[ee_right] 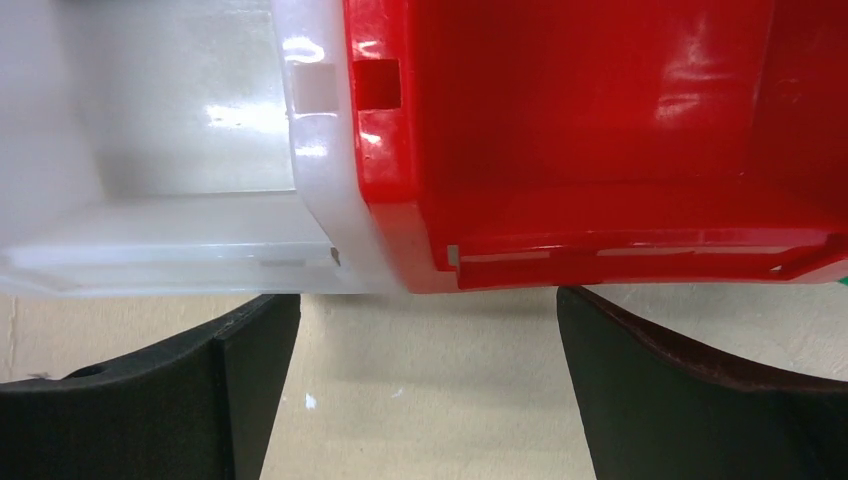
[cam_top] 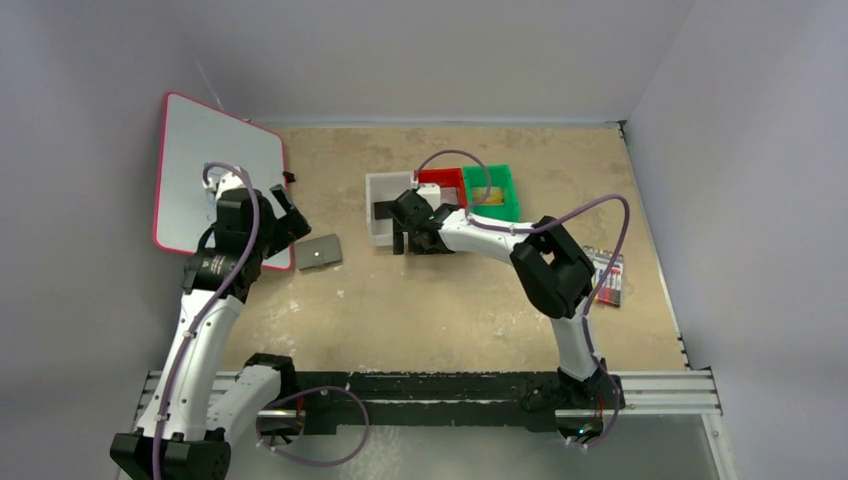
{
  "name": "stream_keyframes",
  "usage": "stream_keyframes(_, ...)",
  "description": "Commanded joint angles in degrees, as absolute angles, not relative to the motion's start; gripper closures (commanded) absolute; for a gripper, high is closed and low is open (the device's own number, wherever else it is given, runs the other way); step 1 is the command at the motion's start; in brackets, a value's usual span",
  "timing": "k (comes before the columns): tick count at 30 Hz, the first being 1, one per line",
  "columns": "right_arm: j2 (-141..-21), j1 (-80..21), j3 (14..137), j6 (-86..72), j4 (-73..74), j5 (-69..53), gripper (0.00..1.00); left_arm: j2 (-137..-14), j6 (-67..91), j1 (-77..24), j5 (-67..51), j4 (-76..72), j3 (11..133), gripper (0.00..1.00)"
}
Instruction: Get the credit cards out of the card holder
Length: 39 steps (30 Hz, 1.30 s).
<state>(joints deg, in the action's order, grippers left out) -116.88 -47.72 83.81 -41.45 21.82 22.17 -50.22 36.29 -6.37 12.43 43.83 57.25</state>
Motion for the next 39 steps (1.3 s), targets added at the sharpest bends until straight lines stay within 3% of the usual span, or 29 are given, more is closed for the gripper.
stream_keyframes(1,-117.7,-47.9,89.1,-41.9,23.3,29.0,0.0,-50.9,34.7,-5.8,12.7,42.1,58.5,0.0)
stream_keyframes(27,-120.5,-40.3,96.1,-33.9,17.0,18.5,0.0,-60.1,32.3,-5.8,5.7,38.1,55.8,0.0)
stream_keyframes(39,-98.0,-41.6,69.2,-29.9,-1.7,1.2,0.0,-73.1,29.7,-5.8,5.7,35.0,60.2,0.0)
